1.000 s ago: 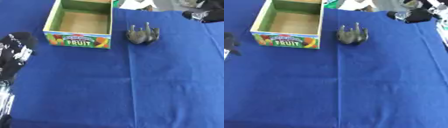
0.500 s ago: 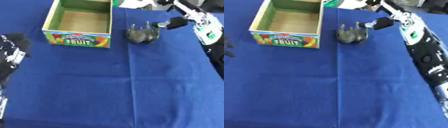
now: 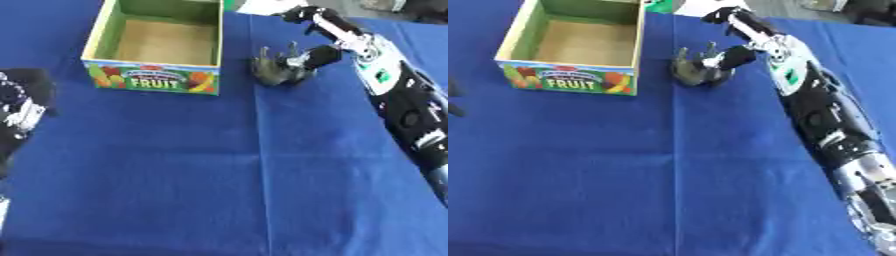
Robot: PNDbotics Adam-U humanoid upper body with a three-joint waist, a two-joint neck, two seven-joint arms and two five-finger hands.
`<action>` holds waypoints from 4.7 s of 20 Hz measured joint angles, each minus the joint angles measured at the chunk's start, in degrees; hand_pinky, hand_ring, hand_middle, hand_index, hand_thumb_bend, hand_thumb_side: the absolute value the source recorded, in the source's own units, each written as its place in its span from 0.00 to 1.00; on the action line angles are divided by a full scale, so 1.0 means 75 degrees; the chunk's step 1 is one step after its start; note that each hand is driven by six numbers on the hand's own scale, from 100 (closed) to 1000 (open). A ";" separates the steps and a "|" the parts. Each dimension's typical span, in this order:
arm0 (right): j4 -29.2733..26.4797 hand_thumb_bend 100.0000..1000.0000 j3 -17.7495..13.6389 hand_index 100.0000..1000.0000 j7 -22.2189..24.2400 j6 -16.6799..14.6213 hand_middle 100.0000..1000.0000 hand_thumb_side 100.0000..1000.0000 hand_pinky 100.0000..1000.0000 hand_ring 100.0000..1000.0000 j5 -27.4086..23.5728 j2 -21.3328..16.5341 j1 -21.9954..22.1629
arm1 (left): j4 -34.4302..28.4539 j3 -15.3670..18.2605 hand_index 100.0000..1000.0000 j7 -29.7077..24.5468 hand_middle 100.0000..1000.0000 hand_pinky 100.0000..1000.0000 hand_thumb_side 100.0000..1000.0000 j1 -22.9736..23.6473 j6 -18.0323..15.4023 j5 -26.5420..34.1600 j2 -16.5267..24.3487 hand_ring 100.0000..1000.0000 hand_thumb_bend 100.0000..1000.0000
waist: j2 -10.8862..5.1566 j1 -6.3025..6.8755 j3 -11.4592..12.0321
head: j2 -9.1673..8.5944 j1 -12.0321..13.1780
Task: Pick up objects on the table and place them in the box.
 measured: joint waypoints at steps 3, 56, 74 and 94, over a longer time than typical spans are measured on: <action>0.0030 0.53 0.0001 0.88 0.0017 -0.0028 0.83 0.40 0.72 0.88 0.0158 0.0079 -0.0020 | 0.0000 -0.0001 0.65 -0.0008 0.54 0.42 0.44 -0.0026 0.0004 0.0000 0.0000 0.59 0.55 | 0.0000 0.0000 0.0019 | 0.0000 -0.0020; -0.0174 0.00 -0.0143 0.43 -0.0832 0.0119 0.34 0.00 0.31 0.39 0.0967 -0.0014 -0.0055 | 0.0000 -0.0001 0.66 -0.0064 0.54 0.42 0.44 -0.0033 0.0004 0.0000 -0.0001 0.59 0.53 | -0.0053 -0.0022 0.0032 | -0.0248 -0.0733; -0.0693 0.00 0.0036 0.43 -0.0761 0.0100 0.35 0.00 0.31 0.40 0.0746 0.0643 -0.1100 | 0.0000 -0.0220 0.66 -0.0321 0.54 0.42 0.44 -0.0130 0.0015 0.0026 -0.0033 0.59 0.53 | -0.0193 -0.0037 0.0758 | -0.0251 -0.1178; -0.0172 0.05 0.0088 0.71 -0.0609 0.0143 0.64 0.00 0.55 0.69 0.1530 0.1503 -0.1070 | -0.0004 -0.0479 0.66 -0.0652 0.53 0.42 0.43 -0.0431 0.0012 0.0144 -0.0351 0.58 0.54 | -0.0193 -0.0128 0.1685 | -0.0412 -0.2061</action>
